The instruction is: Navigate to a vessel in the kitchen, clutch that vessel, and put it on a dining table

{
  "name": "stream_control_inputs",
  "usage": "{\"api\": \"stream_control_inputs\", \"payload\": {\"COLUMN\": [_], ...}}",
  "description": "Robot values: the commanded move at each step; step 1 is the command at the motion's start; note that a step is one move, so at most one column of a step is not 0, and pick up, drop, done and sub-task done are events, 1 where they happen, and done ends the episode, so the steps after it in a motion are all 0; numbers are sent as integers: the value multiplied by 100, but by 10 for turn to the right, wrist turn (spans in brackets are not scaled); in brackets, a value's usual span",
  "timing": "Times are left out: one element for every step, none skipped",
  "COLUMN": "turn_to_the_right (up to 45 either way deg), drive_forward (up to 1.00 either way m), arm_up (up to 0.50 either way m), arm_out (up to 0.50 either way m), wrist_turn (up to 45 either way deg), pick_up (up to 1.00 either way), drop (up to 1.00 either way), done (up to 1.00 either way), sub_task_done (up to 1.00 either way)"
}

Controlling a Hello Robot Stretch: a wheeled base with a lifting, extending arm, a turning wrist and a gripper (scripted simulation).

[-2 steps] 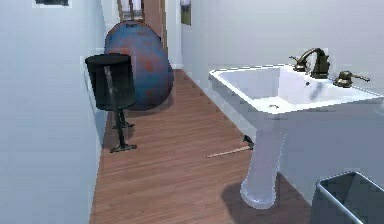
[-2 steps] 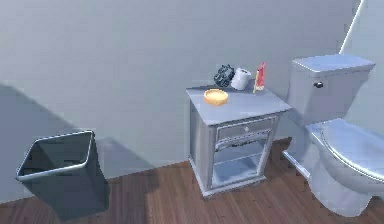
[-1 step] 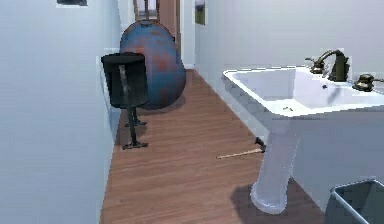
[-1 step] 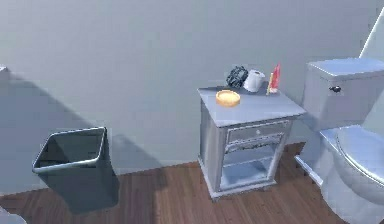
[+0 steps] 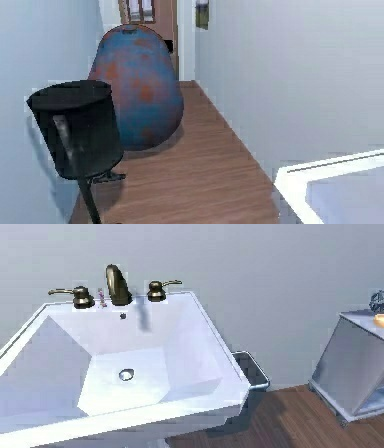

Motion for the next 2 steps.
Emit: {"api": "stream_control_inputs", "payload": {"turn_to_the_right": [-30,0], "drive_forward": [0,50], "arm_up": [0,0], "arm_out": [0,0], "wrist_turn": [0,0], "pick_up": [0,0], "drop": [0,0], "done": [0,0], "sub_task_done": [0,0]}}
